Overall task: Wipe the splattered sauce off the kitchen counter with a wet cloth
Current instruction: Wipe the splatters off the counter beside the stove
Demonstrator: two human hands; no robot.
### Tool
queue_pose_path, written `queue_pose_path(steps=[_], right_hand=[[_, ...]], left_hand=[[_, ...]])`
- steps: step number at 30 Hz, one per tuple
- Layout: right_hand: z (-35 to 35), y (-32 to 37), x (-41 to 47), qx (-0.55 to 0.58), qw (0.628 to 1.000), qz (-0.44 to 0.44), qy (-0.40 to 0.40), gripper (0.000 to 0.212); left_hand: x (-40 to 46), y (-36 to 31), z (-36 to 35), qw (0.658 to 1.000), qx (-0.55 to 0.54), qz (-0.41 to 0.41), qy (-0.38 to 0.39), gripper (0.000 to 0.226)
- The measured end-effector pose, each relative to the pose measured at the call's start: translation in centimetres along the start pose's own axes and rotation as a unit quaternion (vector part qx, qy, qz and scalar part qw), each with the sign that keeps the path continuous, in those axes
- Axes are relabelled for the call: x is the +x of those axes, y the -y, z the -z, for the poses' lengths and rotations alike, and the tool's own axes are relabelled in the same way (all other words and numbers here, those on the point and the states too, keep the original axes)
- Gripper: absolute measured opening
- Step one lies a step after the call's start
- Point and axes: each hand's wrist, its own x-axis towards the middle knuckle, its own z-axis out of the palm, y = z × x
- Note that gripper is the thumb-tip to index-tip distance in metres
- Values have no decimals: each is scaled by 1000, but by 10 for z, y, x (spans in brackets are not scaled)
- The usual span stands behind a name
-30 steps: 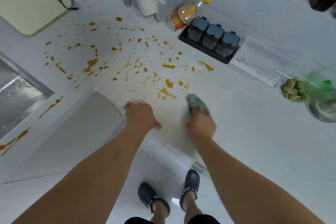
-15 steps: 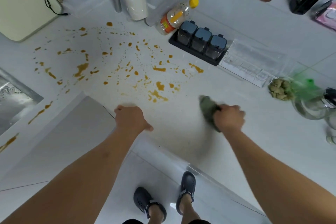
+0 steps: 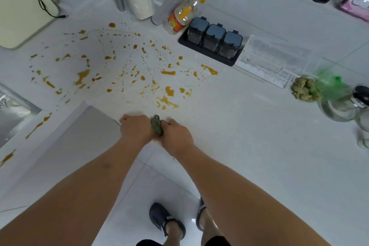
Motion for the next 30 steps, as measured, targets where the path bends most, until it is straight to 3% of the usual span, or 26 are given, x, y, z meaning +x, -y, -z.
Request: queue_pose_path(steps=[4,9,11,15,19,23,26,30], right_hand=[[33,-70,-11,10,994,-104,-39,36],[79,-199,-48,-18,927,-361,-98,38],[78,-208,-43,-8,910,-401,-102,37],[47,-123,-7,25,950,-291,-107,35],[12,-14,17,56,985,-156,-50,33],[13,-12,3,-28,996,-82,-14,27],[25,-77,-23,-43,989,-132,-51,30],[54,-182,-59,-23,935,-337,-103,31]], left_hand=[[12,0,-5,997,56,-3,49,74],[9,5,-6,996,73,-32,37,86],[7,4,-4,997,61,-23,45,91],[10,3,-5,998,43,-19,44,81],[11,6,-8,996,70,-40,46,74],[13,4,-9,991,112,-56,56,76],[18,3,-7,990,115,-59,60,86],[23,0,-6,991,104,-32,81,81]])
